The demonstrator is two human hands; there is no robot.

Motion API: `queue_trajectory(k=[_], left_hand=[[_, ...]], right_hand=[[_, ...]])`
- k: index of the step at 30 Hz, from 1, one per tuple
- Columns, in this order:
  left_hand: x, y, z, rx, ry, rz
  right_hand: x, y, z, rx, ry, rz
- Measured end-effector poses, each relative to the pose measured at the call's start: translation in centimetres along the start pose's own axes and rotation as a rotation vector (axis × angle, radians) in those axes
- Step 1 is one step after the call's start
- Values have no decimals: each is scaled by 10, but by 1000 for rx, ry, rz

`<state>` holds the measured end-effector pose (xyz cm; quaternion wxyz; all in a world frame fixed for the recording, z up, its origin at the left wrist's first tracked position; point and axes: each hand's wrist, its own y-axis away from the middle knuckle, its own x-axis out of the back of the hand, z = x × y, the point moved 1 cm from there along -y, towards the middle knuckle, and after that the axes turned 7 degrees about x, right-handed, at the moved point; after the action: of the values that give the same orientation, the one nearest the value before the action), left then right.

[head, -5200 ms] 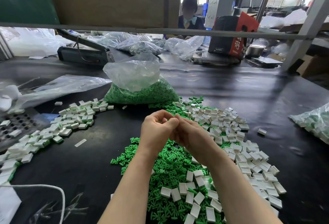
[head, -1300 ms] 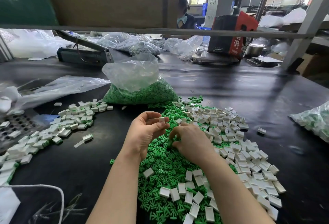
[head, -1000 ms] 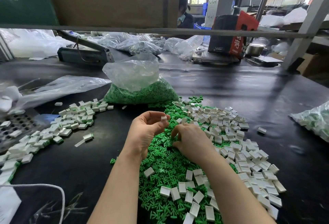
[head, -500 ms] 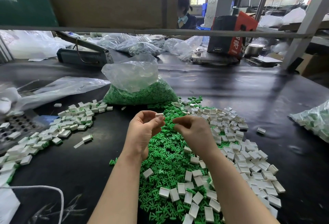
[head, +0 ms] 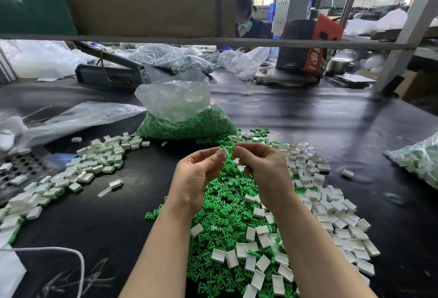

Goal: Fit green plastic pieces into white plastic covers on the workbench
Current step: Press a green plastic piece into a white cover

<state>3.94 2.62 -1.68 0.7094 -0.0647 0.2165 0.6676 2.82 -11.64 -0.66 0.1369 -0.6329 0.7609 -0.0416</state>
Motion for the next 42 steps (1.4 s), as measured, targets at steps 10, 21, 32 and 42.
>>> queue_trajectory(k=[10,21,32,42], left_hand=[[0,1,1,-53,-87,9],[4,1,2,-153,-223,28],[7,1,1,-187,-318,14],[7,3,2,-209,-353,-3]], right_hand=[[0,-1,0,38,14,-8],[8,-4,2,92,207,-102],[12,-5,4,95,427,-234],[11,-3,1,164,496,-255]])
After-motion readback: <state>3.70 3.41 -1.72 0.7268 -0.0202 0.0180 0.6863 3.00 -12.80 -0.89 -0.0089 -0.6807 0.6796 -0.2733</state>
